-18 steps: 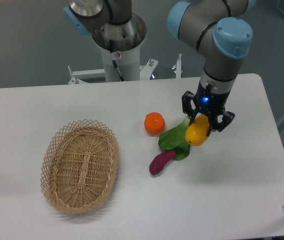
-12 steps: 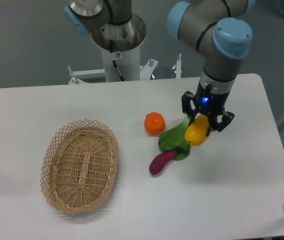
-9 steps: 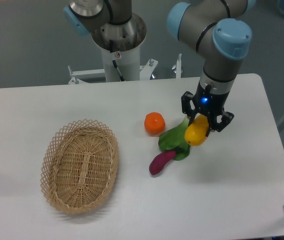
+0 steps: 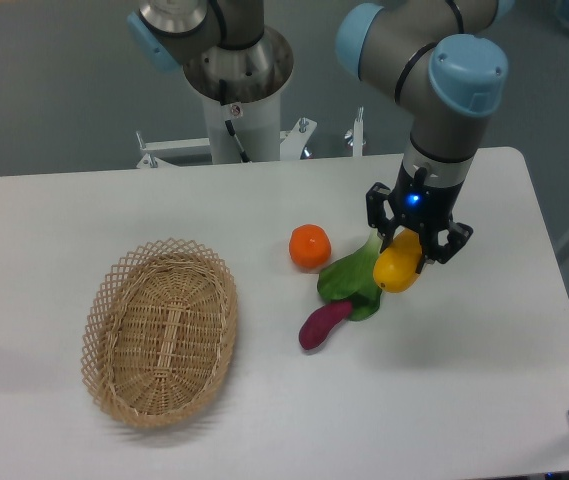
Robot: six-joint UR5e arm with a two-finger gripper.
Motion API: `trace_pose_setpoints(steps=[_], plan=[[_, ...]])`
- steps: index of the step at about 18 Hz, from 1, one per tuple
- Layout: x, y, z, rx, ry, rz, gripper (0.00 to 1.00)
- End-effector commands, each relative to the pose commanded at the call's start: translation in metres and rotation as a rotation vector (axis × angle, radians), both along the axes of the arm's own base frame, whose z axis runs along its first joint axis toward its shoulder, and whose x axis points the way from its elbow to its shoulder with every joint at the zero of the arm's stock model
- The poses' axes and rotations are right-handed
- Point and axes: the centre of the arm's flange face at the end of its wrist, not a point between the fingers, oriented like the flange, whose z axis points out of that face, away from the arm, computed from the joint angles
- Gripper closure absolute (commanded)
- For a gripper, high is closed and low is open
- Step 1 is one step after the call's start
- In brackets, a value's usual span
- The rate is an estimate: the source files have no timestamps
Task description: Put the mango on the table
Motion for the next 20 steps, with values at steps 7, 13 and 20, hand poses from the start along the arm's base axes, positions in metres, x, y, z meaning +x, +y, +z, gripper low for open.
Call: trace_pose_setpoints(steps=[7,13,20], plan=[[-0.024,0.007,-0.033,0.002,0.026,-0.002,0.52],[-0.040,0.021,-0.072,0.026,0.060,0.004,0.52],[-0.027,0.085,-0.120,0.093,0.118,0.054,0.51]])
